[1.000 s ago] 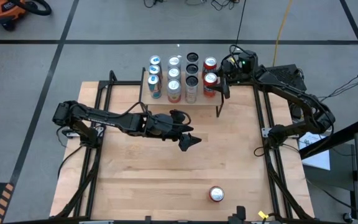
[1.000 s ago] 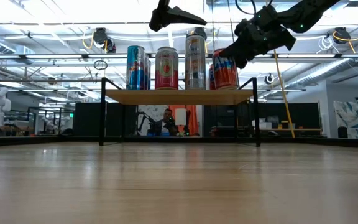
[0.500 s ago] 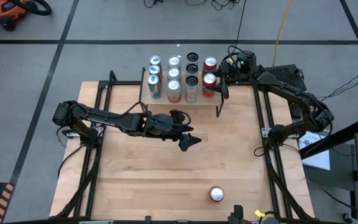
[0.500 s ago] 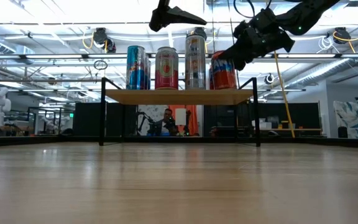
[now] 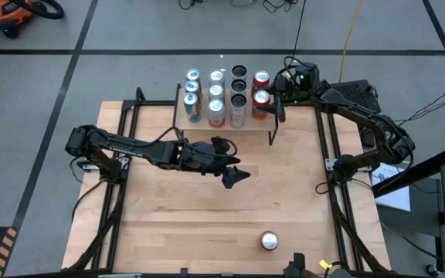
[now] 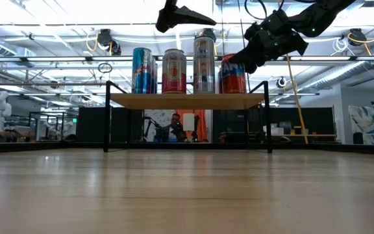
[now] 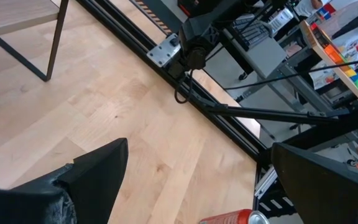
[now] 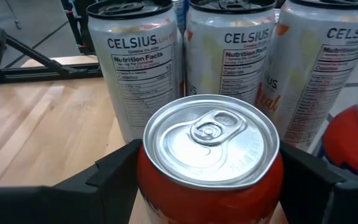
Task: Place canned beverage on shelf
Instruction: Put the top red soda can aligned with the other red soda can on the shelf
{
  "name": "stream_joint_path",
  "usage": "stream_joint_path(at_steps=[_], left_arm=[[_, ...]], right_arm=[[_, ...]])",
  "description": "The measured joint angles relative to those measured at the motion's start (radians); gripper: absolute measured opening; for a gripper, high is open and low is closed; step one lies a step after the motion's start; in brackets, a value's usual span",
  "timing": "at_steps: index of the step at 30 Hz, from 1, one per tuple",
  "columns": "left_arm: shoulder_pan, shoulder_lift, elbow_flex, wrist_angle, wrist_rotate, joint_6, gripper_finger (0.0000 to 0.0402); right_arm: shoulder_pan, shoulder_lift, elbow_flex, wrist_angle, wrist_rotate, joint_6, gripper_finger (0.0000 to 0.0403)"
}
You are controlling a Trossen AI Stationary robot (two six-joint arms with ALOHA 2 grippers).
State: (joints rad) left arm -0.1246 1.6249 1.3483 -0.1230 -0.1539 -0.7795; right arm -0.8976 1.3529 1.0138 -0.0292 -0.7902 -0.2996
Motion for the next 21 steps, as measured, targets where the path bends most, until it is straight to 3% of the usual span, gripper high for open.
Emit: stream_joint_path(at_steps=[21], left_arm=[[0.000, 0.000, 0.000, 0.000, -0.001, 0.001, 0.0400]], right_arm=[[-0.006, 0.000, 0.000, -0.004, 0.000, -0.009, 0.0284]])
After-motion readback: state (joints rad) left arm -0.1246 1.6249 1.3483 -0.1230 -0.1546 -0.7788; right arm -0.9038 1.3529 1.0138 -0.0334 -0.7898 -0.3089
